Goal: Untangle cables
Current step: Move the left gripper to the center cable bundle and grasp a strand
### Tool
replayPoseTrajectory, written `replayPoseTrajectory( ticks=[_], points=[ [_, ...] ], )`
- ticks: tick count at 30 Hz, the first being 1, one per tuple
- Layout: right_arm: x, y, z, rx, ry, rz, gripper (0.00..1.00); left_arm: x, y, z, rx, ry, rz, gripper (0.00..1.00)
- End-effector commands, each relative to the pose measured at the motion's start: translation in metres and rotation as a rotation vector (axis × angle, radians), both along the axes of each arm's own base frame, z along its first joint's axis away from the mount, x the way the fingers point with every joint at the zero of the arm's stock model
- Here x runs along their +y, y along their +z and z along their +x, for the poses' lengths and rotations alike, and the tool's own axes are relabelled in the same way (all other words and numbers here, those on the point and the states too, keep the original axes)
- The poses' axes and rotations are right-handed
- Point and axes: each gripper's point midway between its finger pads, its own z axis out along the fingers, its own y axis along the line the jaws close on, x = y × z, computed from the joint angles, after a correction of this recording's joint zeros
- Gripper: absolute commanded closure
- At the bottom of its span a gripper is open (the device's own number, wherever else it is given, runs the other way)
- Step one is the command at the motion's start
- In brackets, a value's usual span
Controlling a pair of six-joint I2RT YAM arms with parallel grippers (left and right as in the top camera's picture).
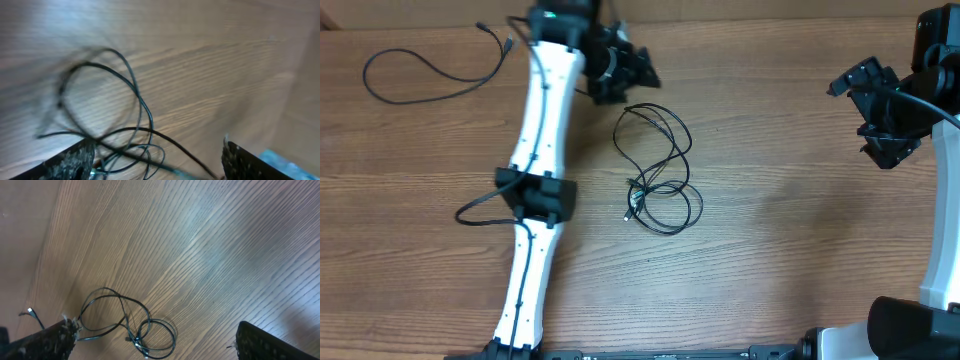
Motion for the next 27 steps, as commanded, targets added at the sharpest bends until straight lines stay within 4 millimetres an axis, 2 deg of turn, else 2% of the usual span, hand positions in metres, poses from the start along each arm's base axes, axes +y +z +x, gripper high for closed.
replayPoseTrajectory(
  ticks=[1,6,9,14,17,21,23,25,27],
  points=[
    [-0.001,0.003,0.0,-0.013,0.005,-0.014,0.0,-0.023,0.02,-0.016,-0.052,0.029,0.102,0.2],
    [-0.001,0.003,0.0,-0.013,0.005,-0.014,0.0,-0.053,0.018,-0.034,-0.005,0.047,0.103,0.24],
    [-0.001,0.003,0.0,-0.013,0.005,-0.014,0.0,-0.061,0.016,-0.039,0.0,0.071,0.132,0.25],
    [-0.001,0.003,0.0,-0.013,0.005,-0.014,0.0,-0.051,0.011,-0.032,-0.011,0.163,0.209,0.3],
    [-0.001,0.003,0.0,-0.013,0.005,-0.014,0.0,-0.044,0.008,-0.025,-0.017,0.239,0.245,0.36],
    [-0.001,0.003,0.0,-0.013,0.005,-0.014,0.0,-0.046,0.0,-0.023,0.0,0.285,0.257,0.41],
    [-0.001,0.003,0.0,-0.013,0.005,-0.014,0.0,-0.049,-0.001,-0.025,0.004,0.279,0.254,0.48],
    [-0.001,0.003,0.0,-0.013,0.005,-0.014,0.0,-0.05,-0.001,-0.026,0.003,0.276,0.255,0.65],
    [-0.001,0.003,0.0,-0.013,0.005,-0.014,0.0,-0.051,-0.001,-0.026,0.002,0.275,0.254,0.73]
  ],
)
